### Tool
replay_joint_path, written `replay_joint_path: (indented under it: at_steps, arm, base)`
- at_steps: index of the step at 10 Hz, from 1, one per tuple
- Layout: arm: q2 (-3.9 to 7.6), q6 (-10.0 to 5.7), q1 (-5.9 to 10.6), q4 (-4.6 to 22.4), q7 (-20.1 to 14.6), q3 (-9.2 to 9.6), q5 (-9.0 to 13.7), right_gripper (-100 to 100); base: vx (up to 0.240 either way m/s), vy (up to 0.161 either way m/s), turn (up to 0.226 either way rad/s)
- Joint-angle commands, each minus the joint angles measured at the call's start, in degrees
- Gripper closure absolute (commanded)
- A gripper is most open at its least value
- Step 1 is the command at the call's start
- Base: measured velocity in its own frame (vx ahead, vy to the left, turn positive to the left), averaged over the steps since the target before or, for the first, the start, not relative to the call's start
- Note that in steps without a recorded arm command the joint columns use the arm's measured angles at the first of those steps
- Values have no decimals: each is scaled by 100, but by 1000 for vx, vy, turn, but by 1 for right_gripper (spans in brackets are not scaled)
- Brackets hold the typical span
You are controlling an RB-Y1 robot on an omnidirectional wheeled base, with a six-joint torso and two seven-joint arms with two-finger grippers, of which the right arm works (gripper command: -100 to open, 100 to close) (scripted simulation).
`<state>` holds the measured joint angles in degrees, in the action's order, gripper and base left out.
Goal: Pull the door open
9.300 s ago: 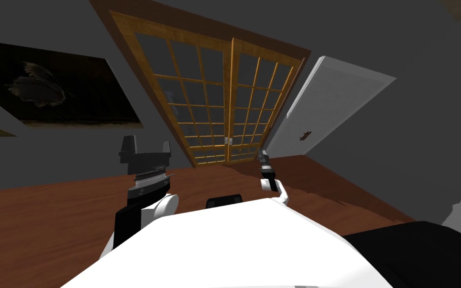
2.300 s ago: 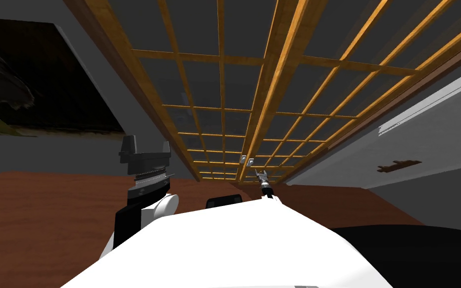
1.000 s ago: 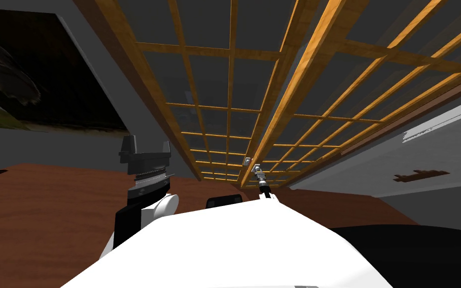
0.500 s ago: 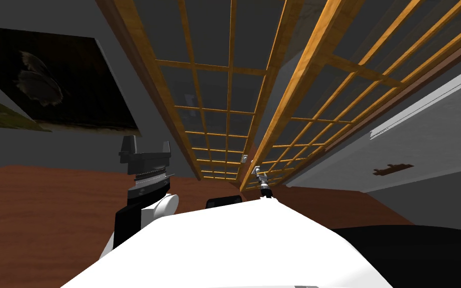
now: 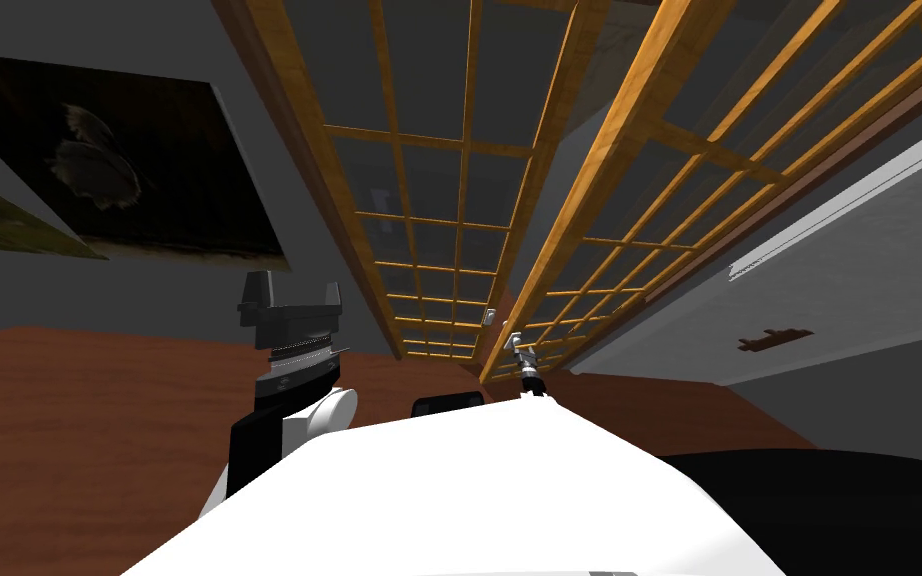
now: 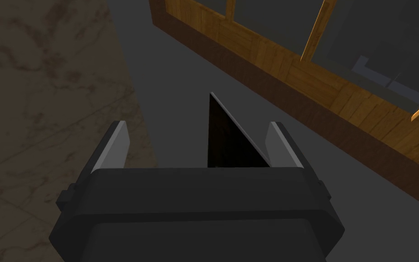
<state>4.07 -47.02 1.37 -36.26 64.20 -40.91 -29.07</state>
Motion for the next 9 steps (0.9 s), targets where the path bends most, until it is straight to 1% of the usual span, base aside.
replay_joint_path:
  at_steps: [1, 2, 3, 4, 5, 9]
  arm:
    - [41, 266, -214, -286, -76, -75, 81, 100]
    - [41, 266, -214, -331, -76, -75, 81, 100]
    - [54, 380, -237, -331, -87, -76, 244, 100]
    - [54, 380, -237, -311, -87, -76, 244, 100]
    - [66, 494, -259, -331, -97, -78, 408, 100]
    - [66, 494, -259, -331, -97, -78, 408, 100]
  base:
    - [-24, -2, 14]
    - [-10, 5, -3]
    - [-19, 9, -29]
    - [-19, 8, -4]
    - [-36, 0, 16]
    - [-19, -2, -9]
